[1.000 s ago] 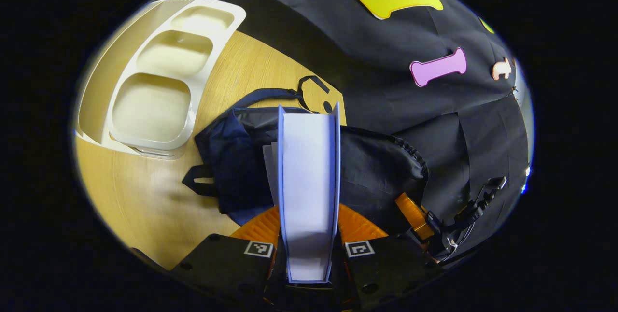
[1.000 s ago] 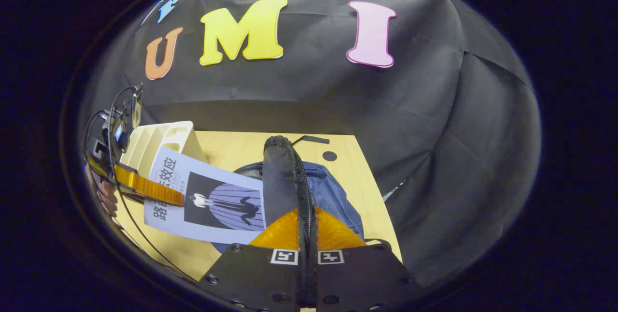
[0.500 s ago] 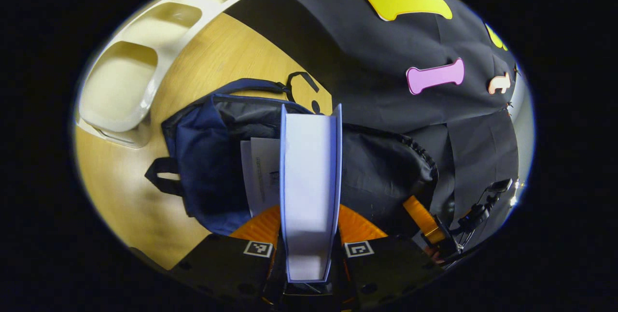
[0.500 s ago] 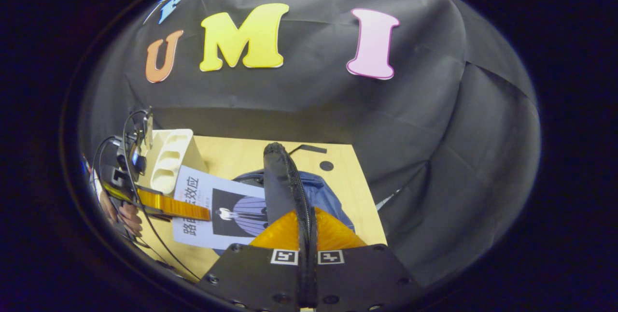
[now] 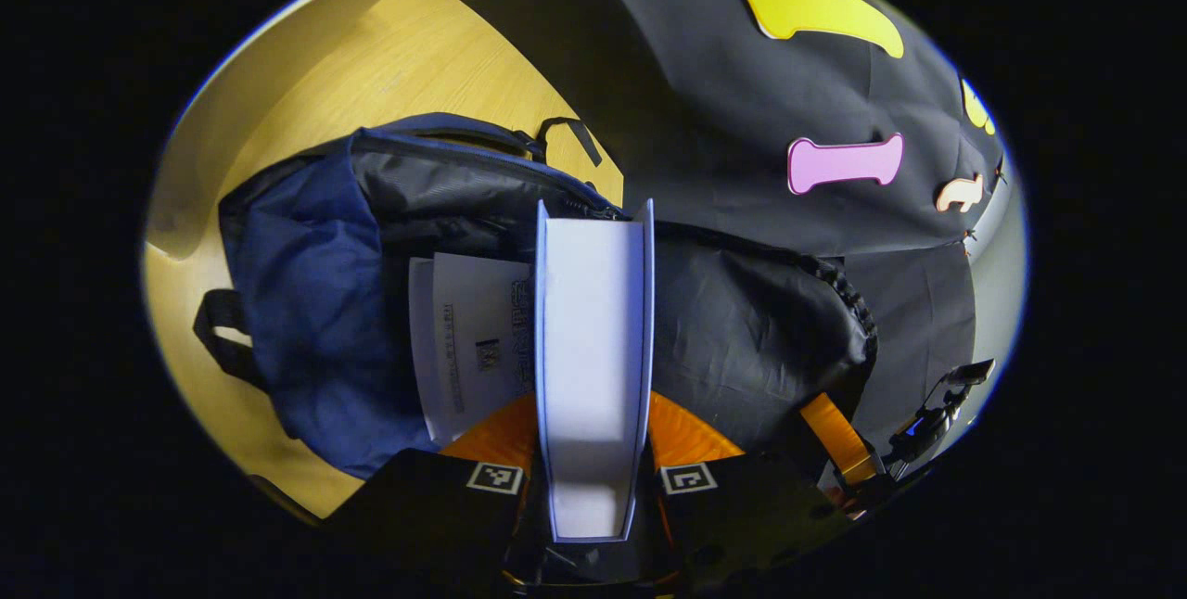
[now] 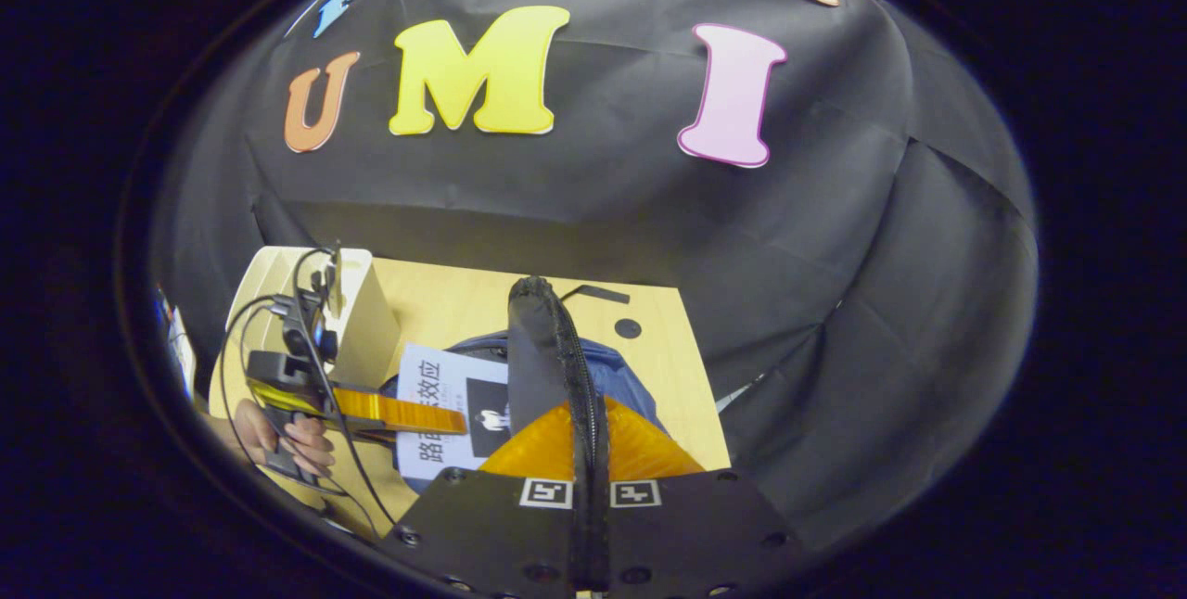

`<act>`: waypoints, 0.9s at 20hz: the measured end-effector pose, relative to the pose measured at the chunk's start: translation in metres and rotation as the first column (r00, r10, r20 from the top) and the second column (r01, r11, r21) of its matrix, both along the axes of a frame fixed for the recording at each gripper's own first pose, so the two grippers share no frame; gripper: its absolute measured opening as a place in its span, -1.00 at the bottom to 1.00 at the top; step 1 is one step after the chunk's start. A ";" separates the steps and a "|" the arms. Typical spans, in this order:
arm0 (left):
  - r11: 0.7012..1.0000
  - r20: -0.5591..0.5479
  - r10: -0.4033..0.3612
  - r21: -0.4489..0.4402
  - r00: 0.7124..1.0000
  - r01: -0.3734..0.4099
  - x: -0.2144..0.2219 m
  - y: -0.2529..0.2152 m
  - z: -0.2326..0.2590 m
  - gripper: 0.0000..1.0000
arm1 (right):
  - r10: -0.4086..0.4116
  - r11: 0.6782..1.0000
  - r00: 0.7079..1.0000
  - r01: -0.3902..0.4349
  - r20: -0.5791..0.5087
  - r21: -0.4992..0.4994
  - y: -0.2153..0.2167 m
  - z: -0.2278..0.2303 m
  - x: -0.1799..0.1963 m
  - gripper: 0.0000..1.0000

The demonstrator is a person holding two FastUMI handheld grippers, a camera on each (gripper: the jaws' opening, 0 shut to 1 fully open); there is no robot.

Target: Open the schoolbag, grab two books from the bookshelf and put them into the schoolbag.

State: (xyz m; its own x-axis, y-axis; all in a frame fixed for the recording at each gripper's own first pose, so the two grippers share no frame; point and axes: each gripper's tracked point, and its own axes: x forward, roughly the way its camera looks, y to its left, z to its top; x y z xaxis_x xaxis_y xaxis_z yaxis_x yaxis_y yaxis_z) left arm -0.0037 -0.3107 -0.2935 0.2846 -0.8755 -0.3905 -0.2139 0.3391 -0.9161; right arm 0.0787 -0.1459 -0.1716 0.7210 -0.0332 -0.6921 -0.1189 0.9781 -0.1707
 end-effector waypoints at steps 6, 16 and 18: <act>0.993 -0.022 0.006 -0.114 1.000 -0.008 0.010 -0.032 -0.024 -0.19 | 0.013 1.000 1.000 -0.014 -0.017 -0.018 0.004 -0.001 0.008 -1.00; 0.997 -0.084 -0.074 -0.035 0.994 0.071 -0.005 -0.049 -0.062 0.45 | 0.030 0.999 0.999 -0.031 -0.044 -0.016 0.012 -0.011 0.010 -1.00; 0.995 -0.106 -0.103 -0.010 0.989 0.103 -0.009 -0.048 -0.062 0.34 | 0.035 0.999 0.998 -0.036 -0.046 -0.018 0.013 -0.014 0.009 -1.00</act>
